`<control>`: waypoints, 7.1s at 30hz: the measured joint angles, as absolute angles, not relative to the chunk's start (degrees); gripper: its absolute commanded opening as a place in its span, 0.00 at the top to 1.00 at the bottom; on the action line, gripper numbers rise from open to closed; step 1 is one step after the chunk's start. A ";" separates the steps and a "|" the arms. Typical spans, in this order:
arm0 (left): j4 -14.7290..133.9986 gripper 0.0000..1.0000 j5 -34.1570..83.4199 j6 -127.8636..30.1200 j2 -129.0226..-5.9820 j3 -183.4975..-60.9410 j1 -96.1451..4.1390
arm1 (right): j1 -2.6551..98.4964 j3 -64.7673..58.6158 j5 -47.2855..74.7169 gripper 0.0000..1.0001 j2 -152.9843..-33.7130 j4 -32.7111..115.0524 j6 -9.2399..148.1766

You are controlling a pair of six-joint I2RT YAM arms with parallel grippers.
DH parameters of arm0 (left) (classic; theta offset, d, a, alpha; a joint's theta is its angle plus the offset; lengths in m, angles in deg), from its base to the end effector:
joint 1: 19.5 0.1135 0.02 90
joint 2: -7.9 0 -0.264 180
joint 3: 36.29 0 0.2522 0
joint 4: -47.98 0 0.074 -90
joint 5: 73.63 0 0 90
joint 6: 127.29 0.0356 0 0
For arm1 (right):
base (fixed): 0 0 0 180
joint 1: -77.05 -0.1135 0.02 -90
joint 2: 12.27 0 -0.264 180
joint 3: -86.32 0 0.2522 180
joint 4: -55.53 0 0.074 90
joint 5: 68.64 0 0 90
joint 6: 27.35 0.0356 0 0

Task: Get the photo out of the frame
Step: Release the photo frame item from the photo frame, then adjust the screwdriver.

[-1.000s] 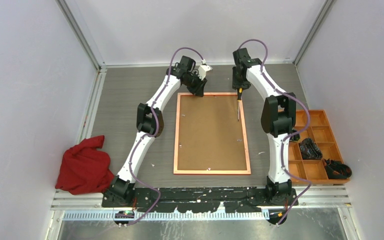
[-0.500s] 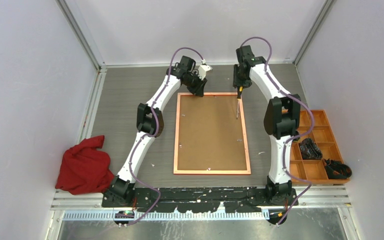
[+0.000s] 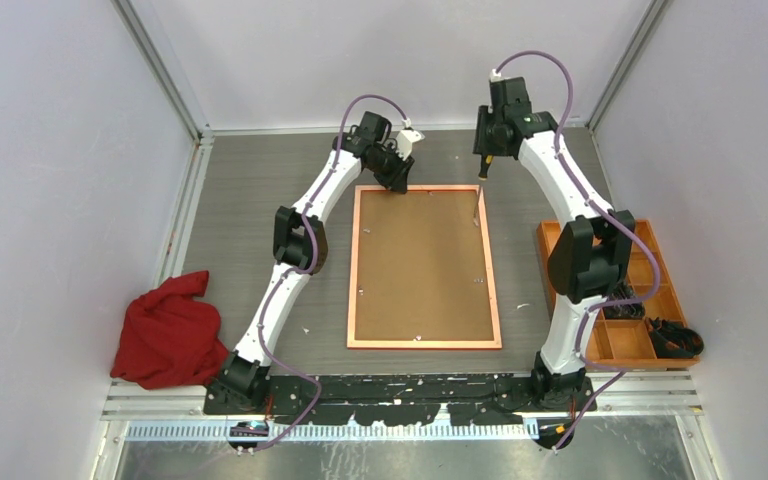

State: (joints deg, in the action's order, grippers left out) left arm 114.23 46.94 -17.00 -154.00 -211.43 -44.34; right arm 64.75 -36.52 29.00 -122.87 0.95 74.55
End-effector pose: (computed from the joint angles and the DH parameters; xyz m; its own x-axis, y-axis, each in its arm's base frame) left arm 0.5182 -0.2598 0.1697 -0.4581 0.5411 -0.7052 0.8511 0.4959 -0.1724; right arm 0.4310 0.0891 0.3405 -0.6677 0.0636 -0.7417 0.0230 0.9976 0.0648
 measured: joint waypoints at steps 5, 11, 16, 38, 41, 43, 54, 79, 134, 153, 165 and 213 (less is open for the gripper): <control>114.27 0.77 46.92 -17.04 -154.09 -211.56 -44.34 | 64.75 -28.78 28.80 0.99 -122.87 5.91 74.64; 114.42 0.77 46.89 -17.15 -154.24 -211.87 -44.34 | 64.75 -24.50 29.15 0.99 -122.90 8.79 74.40; 114.53 0.77 46.89 -17.17 -154.35 -212.04 -44.34 | 64.75 -24.21 29.41 0.99 -122.87 12.18 73.79; 114.58 0.77 46.92 -17.19 -154.42 -212.17 -44.34 | 64.77 -21.18 31.82 0.99 -120.89 17.60 72.26; 114.58 0.77 46.92 -17.19 -154.42 -212.17 -44.34 | 64.77 -21.18 32.06 0.99 -120.51 18.04 72.22; 114.58 0.77 46.92 -17.19 -154.42 -212.17 -44.34 | 64.77 -21.18 32.43 0.99 -120.51 18.15 72.08; 114.58 0.77 46.89 -17.19 -154.42 -212.17 -44.34 | 64.77 -21.20 33.02 0.99 -120.65 16.42 71.80; 114.84 0.77 46.89 -17.19 -154.66 -212.70 -44.34 | 64.67 -21.20 30.48 0.99 -123.01 15.99 73.61; 114.97 0.77 46.89 -17.22 -154.79 -212.92 -44.34 | 63.64 -24.15 33.37 0.99 -125.08 13.01 75.01; 114.97 0.77 46.89 -17.22 -154.79 -212.92 -44.34 | 63.20 -24.43 35.51 0.99 -125.45 13.10 74.47; 114.97 0.77 46.89 -17.22 -154.79 -212.92 -44.34 | 58.35 -25.04 39.86 0.99 -125.54 15.72 70.47; 95.37 0.00 66.39 -30.79 -98.53 -151.61 -42.60 | 72.88 -3.47 -6.85 0.99 -96.01 29.36 94.38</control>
State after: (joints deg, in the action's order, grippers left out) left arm 95.37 66.39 -30.79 -98.53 -151.61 -42.60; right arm 72.88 -3.47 -6.85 -96.01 29.36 94.38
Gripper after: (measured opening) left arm 0.996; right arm 0.388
